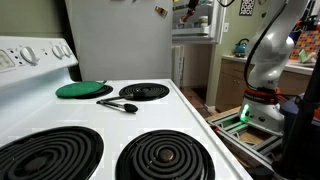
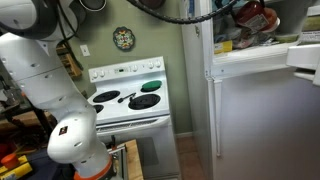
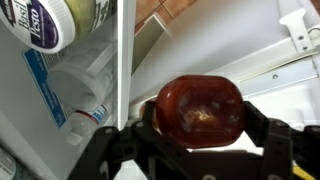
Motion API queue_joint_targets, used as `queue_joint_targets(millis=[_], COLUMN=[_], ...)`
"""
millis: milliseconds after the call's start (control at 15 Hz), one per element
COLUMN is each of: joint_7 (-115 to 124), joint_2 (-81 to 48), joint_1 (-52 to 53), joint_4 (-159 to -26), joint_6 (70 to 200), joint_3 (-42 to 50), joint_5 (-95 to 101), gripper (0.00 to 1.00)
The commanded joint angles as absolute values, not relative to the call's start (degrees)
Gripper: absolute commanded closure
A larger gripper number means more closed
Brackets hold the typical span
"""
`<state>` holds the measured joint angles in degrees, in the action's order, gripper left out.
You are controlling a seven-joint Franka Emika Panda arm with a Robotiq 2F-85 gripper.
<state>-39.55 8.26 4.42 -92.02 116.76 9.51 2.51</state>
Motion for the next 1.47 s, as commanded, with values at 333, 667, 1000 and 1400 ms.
queue_joint_targets(millis=[333, 667, 1000, 1400], joint_7=[-46.6, -55.9, -68.1, -82.1], joint_2=[24.2, 28.3, 31.2, 32.1], joint_1=[2.6, 3.9, 5.5, 7.8], joint_4=[-105.9, -108.1, -111.1, -112.4], joint_6=[105.2, 92.2, 84.8, 76.2], joint_3=[9.0, 9.3, 9.2, 8.8], joint_5=[0.7, 1.0, 0.6, 0.0], gripper=[0.41, 0.41, 0.41, 0.41])
